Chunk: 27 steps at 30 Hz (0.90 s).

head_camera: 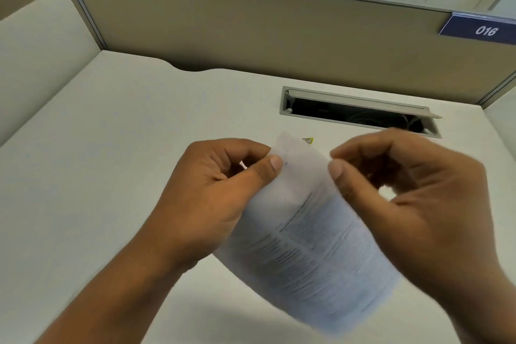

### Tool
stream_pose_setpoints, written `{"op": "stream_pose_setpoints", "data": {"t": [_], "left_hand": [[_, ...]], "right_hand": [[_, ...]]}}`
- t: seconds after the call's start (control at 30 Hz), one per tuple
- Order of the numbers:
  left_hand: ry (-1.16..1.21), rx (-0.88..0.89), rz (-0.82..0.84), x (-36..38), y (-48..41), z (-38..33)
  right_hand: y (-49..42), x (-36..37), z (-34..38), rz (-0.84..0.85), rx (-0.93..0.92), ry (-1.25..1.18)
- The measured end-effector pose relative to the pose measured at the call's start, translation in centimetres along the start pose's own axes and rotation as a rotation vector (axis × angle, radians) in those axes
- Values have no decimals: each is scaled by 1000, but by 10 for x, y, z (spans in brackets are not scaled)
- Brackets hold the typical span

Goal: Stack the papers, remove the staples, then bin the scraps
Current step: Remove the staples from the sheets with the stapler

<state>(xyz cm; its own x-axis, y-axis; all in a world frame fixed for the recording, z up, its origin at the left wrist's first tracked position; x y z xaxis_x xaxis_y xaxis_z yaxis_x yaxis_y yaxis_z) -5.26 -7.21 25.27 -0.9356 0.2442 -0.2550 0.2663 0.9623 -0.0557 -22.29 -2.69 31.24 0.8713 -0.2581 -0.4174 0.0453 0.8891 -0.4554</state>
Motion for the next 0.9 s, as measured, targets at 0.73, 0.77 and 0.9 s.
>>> {"op": "stream_pose_setpoints", "data": {"t": [0.73,0.77,0.9], "left_hand": [[-50,155,-122,8,33,-20],[-66,175,-123,8,34,-23],[-99,235,-124,7,39,-31]], "right_hand": [[9,21,21,51,-20,138],[9,20,22,53,-26,139],[9,19,32,90,-71,221]]}}
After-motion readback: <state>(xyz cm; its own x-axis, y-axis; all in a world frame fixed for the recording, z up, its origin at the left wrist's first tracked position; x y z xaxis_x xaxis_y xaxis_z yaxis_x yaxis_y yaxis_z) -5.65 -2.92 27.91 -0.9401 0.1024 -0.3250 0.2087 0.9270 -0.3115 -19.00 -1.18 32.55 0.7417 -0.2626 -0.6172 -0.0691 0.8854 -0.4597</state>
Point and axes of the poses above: each hand's wrist, its own y-axis away from the middle knuckle, its own x-axis out of the palm, z = x × y, the point moved 9 cm from there along -y, towards the middle knuckle, and after that the axes turned 8 degrees about -y, right-handed, at the moved point
